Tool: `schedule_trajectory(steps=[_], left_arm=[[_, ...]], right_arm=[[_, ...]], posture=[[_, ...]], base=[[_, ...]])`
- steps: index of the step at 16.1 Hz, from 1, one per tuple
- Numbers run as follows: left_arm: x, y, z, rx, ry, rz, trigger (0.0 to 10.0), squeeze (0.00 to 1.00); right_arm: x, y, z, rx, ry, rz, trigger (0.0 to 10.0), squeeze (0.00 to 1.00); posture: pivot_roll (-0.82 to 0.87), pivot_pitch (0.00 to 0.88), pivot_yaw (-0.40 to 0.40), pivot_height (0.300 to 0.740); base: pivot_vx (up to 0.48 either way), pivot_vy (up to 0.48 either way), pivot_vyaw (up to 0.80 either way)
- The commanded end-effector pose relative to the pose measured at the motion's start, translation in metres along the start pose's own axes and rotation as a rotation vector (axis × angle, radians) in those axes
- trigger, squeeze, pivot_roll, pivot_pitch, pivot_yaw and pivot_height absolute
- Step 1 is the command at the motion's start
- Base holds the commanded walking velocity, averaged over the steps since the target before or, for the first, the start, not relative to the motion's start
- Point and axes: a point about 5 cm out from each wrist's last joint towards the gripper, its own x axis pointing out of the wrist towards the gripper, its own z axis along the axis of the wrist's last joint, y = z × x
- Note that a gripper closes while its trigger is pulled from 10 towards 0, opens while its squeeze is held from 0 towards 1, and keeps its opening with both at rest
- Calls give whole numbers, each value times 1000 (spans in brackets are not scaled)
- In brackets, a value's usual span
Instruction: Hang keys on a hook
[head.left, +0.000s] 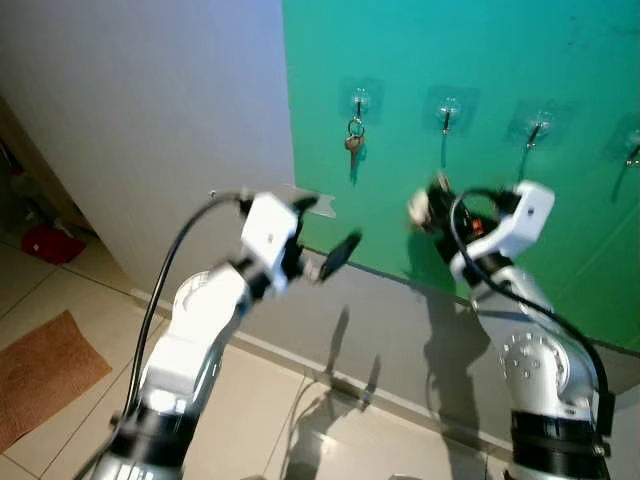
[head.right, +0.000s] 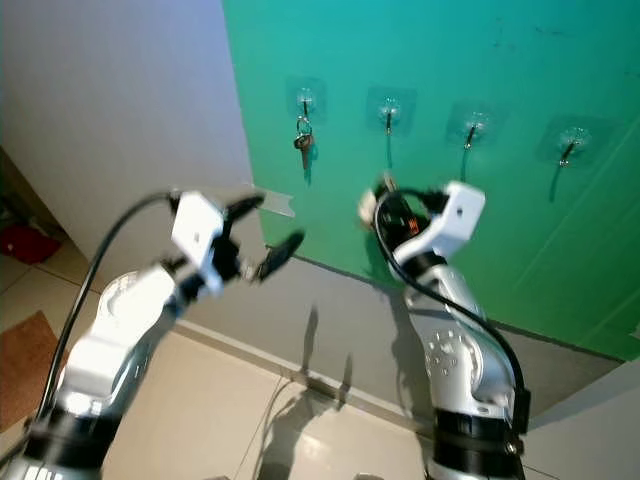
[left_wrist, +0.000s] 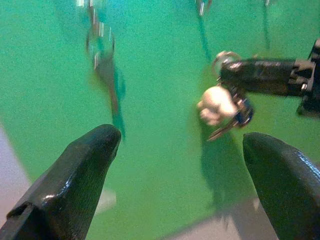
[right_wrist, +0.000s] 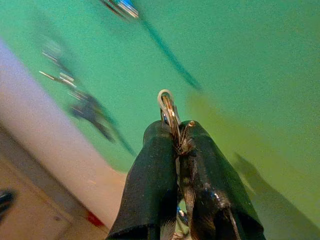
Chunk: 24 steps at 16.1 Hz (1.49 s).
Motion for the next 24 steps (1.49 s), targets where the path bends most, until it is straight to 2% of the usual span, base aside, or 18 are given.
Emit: schedule_trajectory(steps=[1, 2, 4, 12, 15, 17, 20, 21, 24], left_arm=[[2, 0, 0, -3, 1, -30, 10000, 0], [7, 0, 0, 11, 23, -101, 10000, 0], [6, 2, -2, 18, 39, -117, 10000, 0], [-1, -1, -6, 11, 61, -139, 10000, 0], [-4, -2, -7, 12, 68, -145, 10000, 0], [-4, -2, -7, 13, 69, -147, 10000, 0], [-3, -4, -6, 14, 67, -152, 10000, 0], [-3, -5, -6, 14, 67, -153, 10000, 0], [-1, -7, -5, 14, 65, -162, 10000, 0]], right_arm=[[2, 11, 12, 7, -59, 67, 10000, 0], [6, 21, 20, 16, -92, 129, 10000, 0], [11, 25, 26, 11, -110, 146, 10000, 0], [24, 24, 33, 37, -151, 120, 10000, 0], [29, 13, 25, 49, -93, 45, 10000, 0], [29, 10, 22, 104, -78, 32, 10000, 0], [29, 6, 28, 211, -125, 6, 10000, 0], [29, 5, 29, 221, -131, 7, 10000, 0], [22, 14, 28, 231, -100, 112, 10000, 0]], posture=[[-116, 0, 44, 740], [-117, 0, 48, 740], [-117, 0, 51, 740], [-97, 0, 48, 740], [-89, 0, 47, 740], [-90, 0, 46, 740], [-92, 0, 45, 740], [-92, 0, 45, 740], [-96, 0, 46, 740]], base=[[0, 0, 0], [0, 0, 0], [0, 0, 0], [0, 0, 0], [0, 0, 0], [0, 0, 0], [0, 0, 0], [0, 0, 0], [0, 0, 0]])
